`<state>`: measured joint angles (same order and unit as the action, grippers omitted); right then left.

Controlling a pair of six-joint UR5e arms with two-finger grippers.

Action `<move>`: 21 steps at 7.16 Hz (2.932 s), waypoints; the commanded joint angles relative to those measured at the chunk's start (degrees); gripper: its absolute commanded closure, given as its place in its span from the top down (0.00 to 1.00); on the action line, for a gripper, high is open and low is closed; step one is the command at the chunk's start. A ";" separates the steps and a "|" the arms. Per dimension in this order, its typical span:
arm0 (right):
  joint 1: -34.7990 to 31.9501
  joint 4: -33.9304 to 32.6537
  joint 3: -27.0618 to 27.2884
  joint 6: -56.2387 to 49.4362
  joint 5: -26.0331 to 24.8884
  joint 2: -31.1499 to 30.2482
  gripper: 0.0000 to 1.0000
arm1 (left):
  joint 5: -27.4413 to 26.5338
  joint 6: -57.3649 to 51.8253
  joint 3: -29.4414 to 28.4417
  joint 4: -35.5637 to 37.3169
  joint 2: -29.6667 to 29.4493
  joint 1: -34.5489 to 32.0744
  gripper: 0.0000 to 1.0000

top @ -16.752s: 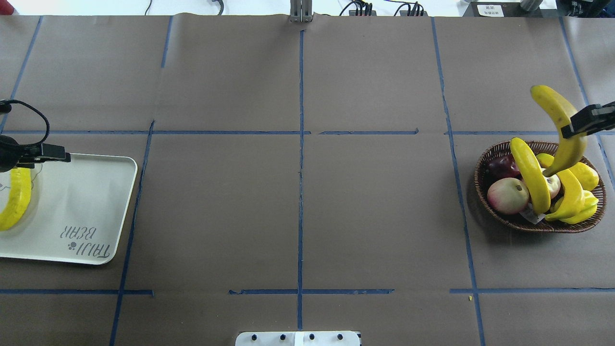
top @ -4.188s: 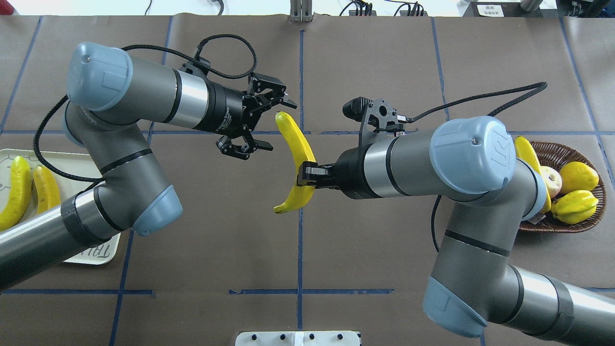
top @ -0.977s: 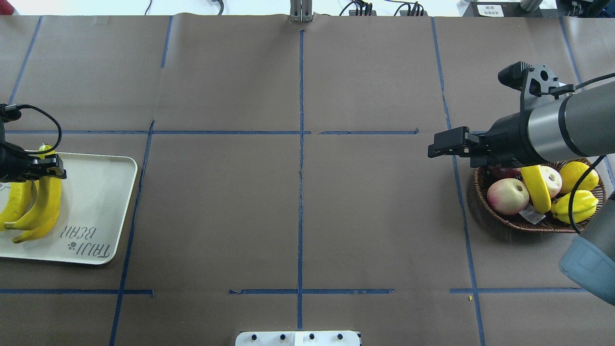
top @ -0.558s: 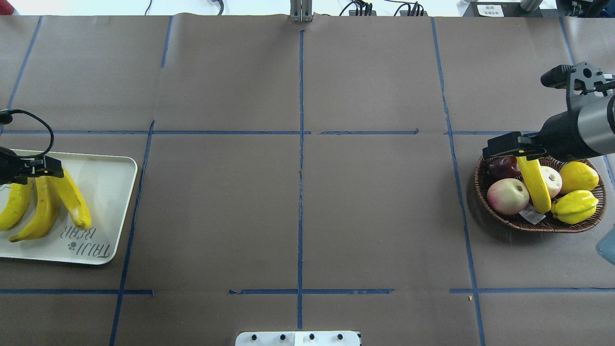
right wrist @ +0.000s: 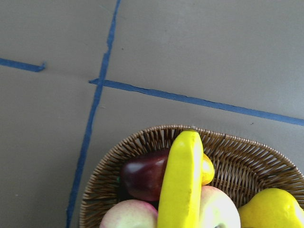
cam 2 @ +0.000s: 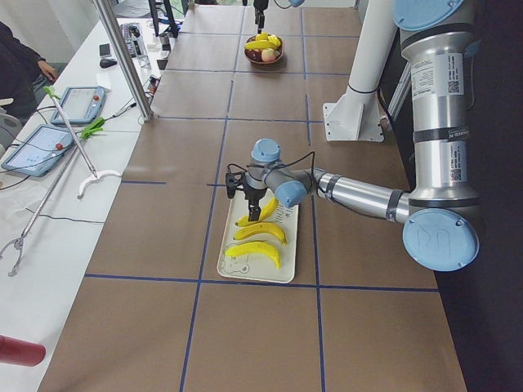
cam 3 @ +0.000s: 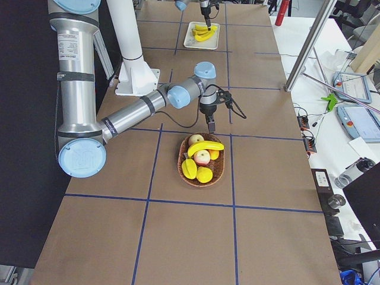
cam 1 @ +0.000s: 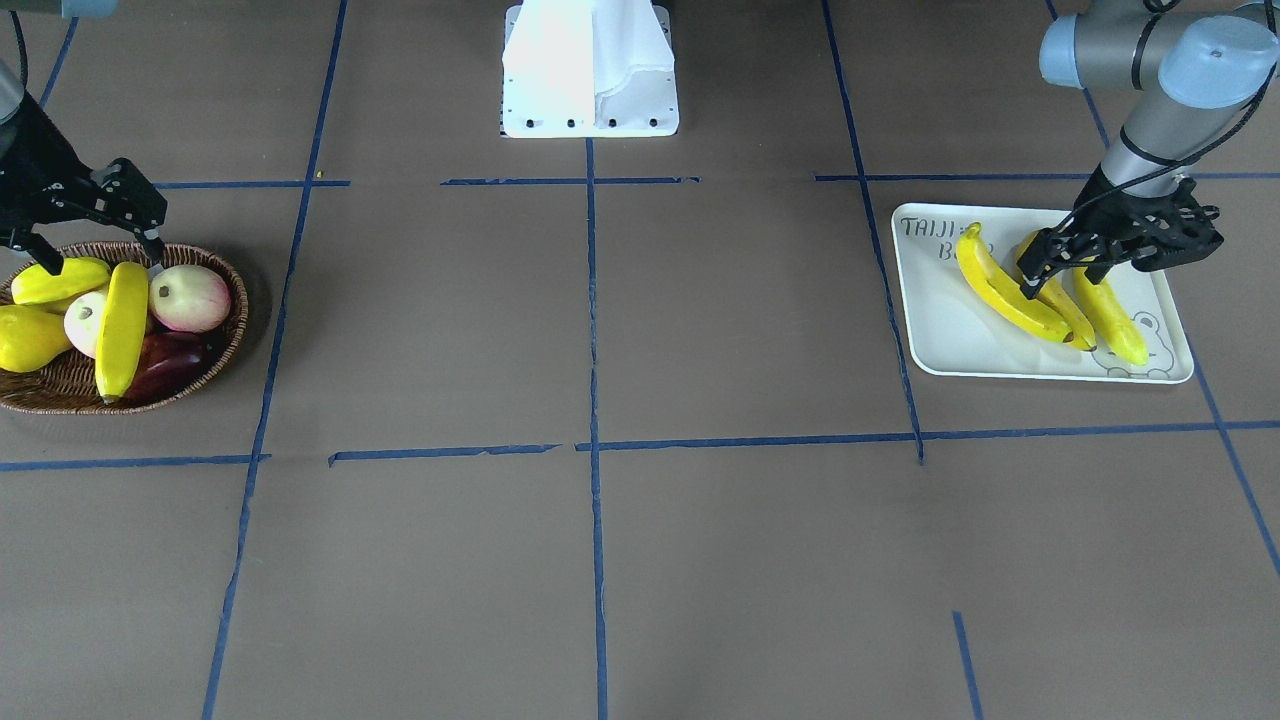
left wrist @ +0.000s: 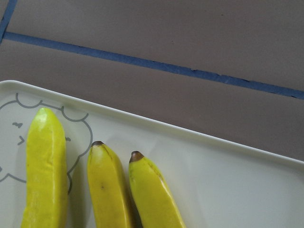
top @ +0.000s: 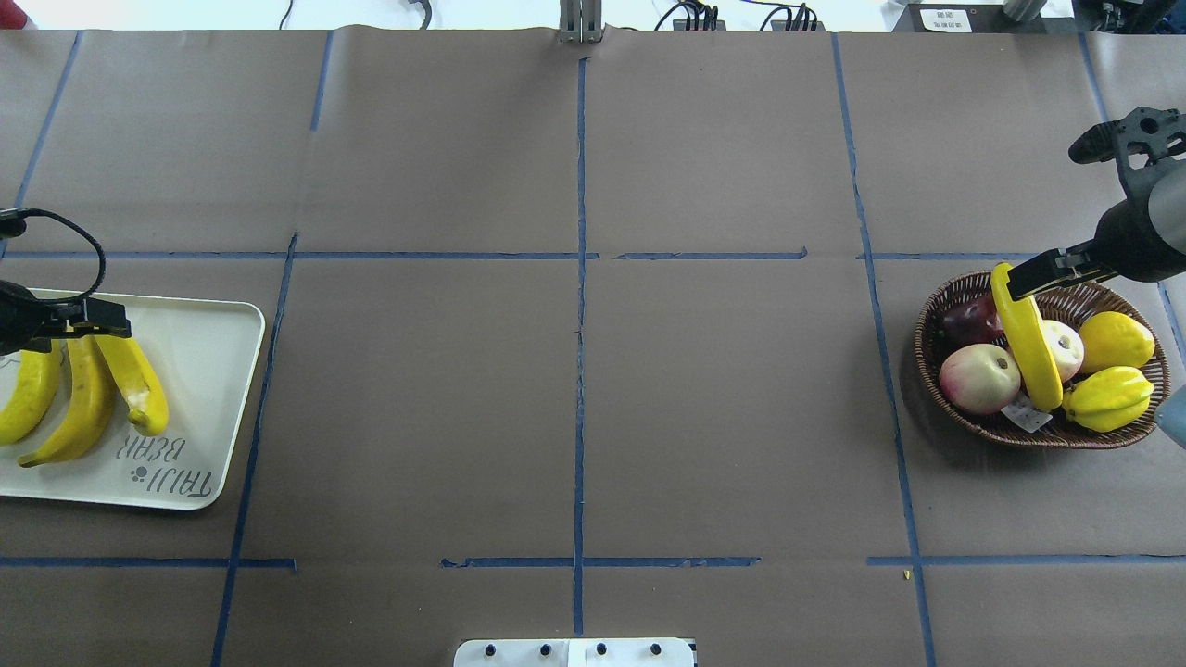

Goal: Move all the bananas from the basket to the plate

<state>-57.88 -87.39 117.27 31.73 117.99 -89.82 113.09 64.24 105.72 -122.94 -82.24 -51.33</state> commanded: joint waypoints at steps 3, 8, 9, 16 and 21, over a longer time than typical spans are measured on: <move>3.82 -0.59 -4.16 -0.01 -5.75 -0.09 0.99 | 0.11 0.00 -0.07 -0.54 -0.47 0.00 1.00; 7.87 -0.94 -8.99 0.87 -6.80 3.43 0.99 | 0.11 0.00 -0.78 -0.54 -0.91 0.18 1.00; 7.70 -1.03 -8.99 0.44 -6.81 3.08 0.99 | 0.03 0.09 -1.04 -0.63 -0.99 0.18 1.00; 7.34 -0.94 -7.50 0.43 -8.04 -2.10 0.84 | -0.06 0.53 -1.65 -2.20 -1.08 0.18 1.00; 7.43 -0.94 -3.55 1.05 -8.21 -5.18 0.02 | -0.06 0.62 -6.40 -8.28 -1.00 0.26 1.00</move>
<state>-50.51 -88.33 113.00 32.76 109.82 -94.41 113.03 64.86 99.96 -130.48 -83.23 -51.11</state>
